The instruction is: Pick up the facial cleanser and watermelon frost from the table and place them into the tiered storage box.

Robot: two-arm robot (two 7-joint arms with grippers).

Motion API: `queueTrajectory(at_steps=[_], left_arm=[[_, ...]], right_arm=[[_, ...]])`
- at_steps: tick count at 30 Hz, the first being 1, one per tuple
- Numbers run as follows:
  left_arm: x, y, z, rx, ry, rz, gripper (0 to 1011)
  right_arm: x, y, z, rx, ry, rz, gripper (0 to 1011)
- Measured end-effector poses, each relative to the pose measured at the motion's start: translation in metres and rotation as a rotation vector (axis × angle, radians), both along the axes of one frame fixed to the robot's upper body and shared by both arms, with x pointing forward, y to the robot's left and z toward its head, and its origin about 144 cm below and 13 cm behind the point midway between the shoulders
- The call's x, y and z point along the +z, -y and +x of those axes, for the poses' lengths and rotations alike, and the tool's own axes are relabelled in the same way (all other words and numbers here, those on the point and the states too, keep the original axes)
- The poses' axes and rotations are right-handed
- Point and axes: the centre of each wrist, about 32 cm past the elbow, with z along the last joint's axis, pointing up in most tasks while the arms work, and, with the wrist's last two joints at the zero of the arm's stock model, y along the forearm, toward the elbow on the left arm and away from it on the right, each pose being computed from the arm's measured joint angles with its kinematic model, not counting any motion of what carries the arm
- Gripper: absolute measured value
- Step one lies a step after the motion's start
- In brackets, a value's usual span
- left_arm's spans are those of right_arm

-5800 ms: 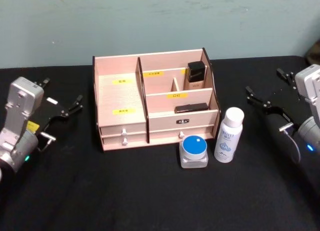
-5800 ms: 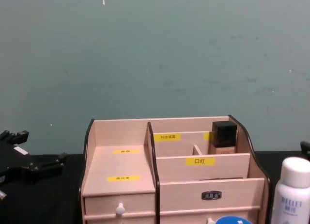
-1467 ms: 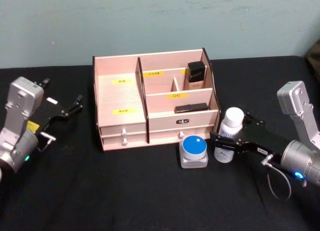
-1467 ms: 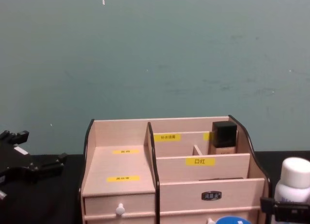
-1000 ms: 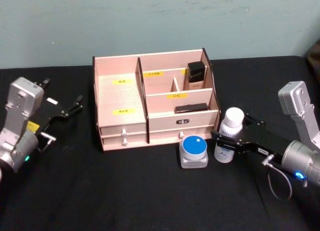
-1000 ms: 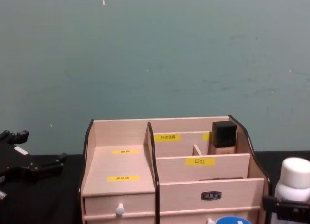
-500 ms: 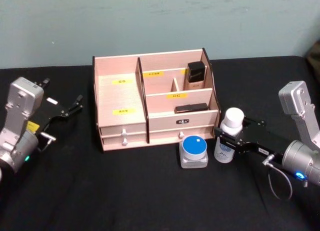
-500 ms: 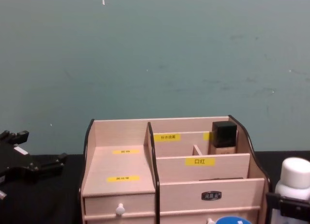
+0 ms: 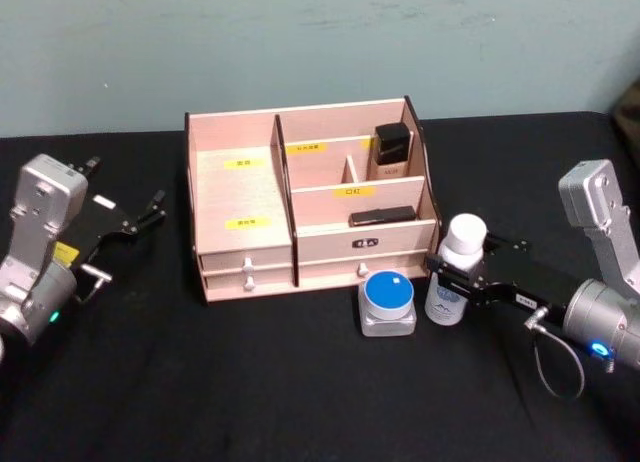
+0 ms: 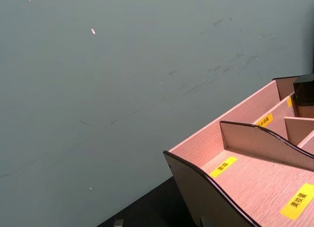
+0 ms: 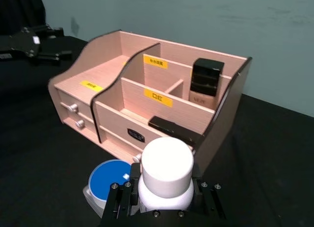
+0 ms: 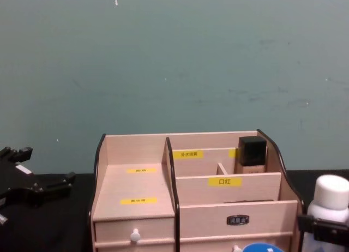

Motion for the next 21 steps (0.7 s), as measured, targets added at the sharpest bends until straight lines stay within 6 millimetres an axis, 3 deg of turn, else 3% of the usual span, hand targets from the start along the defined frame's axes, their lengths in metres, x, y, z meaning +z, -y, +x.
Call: queueTrajectory(at_steps=[9, 21], left_arm=[[0.0, 0.0, 0.0, 0.0, 0.0, 0.0, 1010], [0.0, 0.0, 0.0, 0.0, 0.0, 0.0, 1010]], right_arm=[[0.016, 0.0, 0.003, 0.05, 0.007, 0.013, 593], [0.068, -0.006, 0.006, 0.138, 0.096, -0.082, 593]])
